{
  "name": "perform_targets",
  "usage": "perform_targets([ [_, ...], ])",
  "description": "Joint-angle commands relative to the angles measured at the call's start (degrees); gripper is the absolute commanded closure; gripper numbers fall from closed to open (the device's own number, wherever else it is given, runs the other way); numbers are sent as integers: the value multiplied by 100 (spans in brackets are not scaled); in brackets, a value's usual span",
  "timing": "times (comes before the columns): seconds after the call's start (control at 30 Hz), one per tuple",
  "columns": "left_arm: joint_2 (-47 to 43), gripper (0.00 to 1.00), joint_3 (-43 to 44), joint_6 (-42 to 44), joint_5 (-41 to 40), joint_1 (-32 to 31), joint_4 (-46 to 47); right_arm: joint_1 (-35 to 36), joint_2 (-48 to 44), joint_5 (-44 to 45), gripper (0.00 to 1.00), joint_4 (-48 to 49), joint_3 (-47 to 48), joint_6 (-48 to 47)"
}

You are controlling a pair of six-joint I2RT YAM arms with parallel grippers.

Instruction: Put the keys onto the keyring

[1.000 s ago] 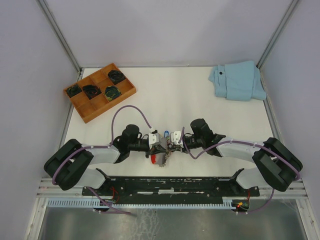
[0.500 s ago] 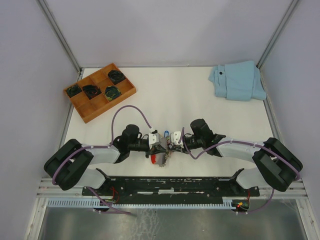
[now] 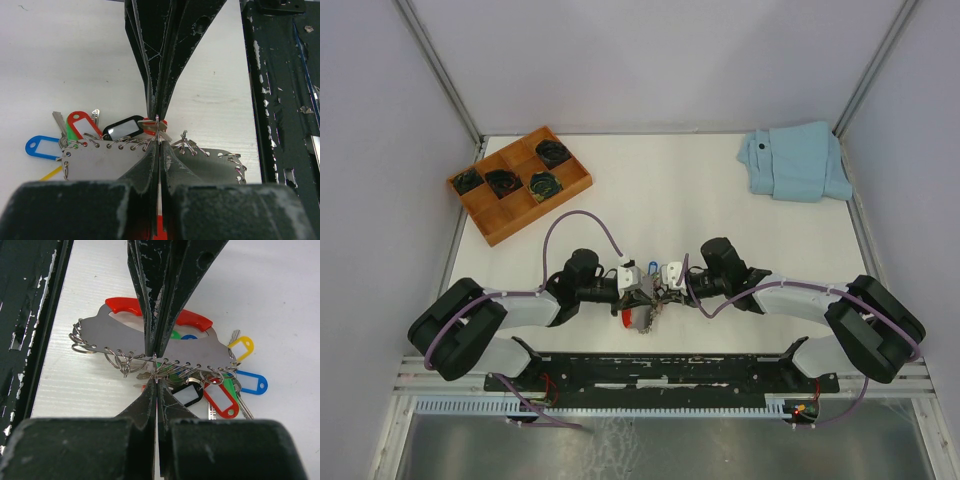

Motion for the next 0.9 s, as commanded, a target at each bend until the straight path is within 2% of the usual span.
perform_targets([
  [0.0, -55, 97, 191, 242, 120, 13, 119, 31, -95, -129, 99, 349, 99, 61],
  [0.87, -76, 97, 178, 237, 11, 13, 119, 37, -174, -29, 99, 207, 65, 160],
])
